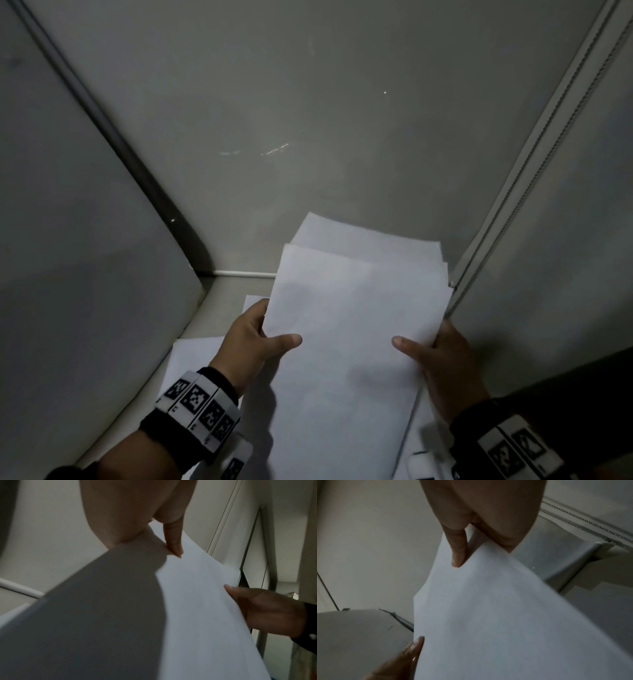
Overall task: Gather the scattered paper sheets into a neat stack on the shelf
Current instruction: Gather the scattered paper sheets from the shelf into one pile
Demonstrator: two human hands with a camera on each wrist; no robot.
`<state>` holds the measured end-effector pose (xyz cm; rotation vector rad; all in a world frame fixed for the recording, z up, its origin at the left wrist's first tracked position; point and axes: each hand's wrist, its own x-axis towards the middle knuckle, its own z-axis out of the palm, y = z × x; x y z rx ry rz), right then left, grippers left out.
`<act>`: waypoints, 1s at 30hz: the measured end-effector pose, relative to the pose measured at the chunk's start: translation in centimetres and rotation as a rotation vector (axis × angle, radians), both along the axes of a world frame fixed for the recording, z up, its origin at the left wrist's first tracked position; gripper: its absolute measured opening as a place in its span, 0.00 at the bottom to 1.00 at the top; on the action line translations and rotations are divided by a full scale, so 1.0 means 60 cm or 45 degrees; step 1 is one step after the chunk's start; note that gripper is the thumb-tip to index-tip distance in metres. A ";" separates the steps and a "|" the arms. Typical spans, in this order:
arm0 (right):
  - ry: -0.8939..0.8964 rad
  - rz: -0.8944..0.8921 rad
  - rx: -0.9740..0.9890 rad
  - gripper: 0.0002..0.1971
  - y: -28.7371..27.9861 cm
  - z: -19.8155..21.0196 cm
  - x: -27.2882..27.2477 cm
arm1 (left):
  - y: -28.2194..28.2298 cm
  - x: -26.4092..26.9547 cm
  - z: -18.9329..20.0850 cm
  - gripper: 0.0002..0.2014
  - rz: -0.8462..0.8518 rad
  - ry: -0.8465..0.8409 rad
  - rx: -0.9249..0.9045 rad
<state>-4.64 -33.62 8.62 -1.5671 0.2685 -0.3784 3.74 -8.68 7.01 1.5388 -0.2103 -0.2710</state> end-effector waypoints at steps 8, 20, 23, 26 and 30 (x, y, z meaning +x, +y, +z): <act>0.079 0.077 -0.139 0.17 0.007 -0.020 -0.010 | -0.002 0.002 -0.006 0.12 0.079 0.010 0.018; -0.214 -0.087 -0.371 0.16 0.020 0.043 -0.019 | 0.012 0.010 0.032 0.11 -0.092 -0.104 -0.338; -0.242 -0.147 -0.413 0.09 0.028 0.045 -0.028 | 0.017 0.007 0.027 0.14 -0.096 -0.131 -0.387; -0.167 -0.082 -0.352 0.11 0.032 0.017 -0.032 | 0.025 -0.002 0.003 0.16 -0.060 -0.074 -0.309; 0.013 -0.091 -0.333 0.13 0.033 -0.042 -0.031 | 0.028 -0.011 -0.029 0.24 -0.015 0.018 -0.118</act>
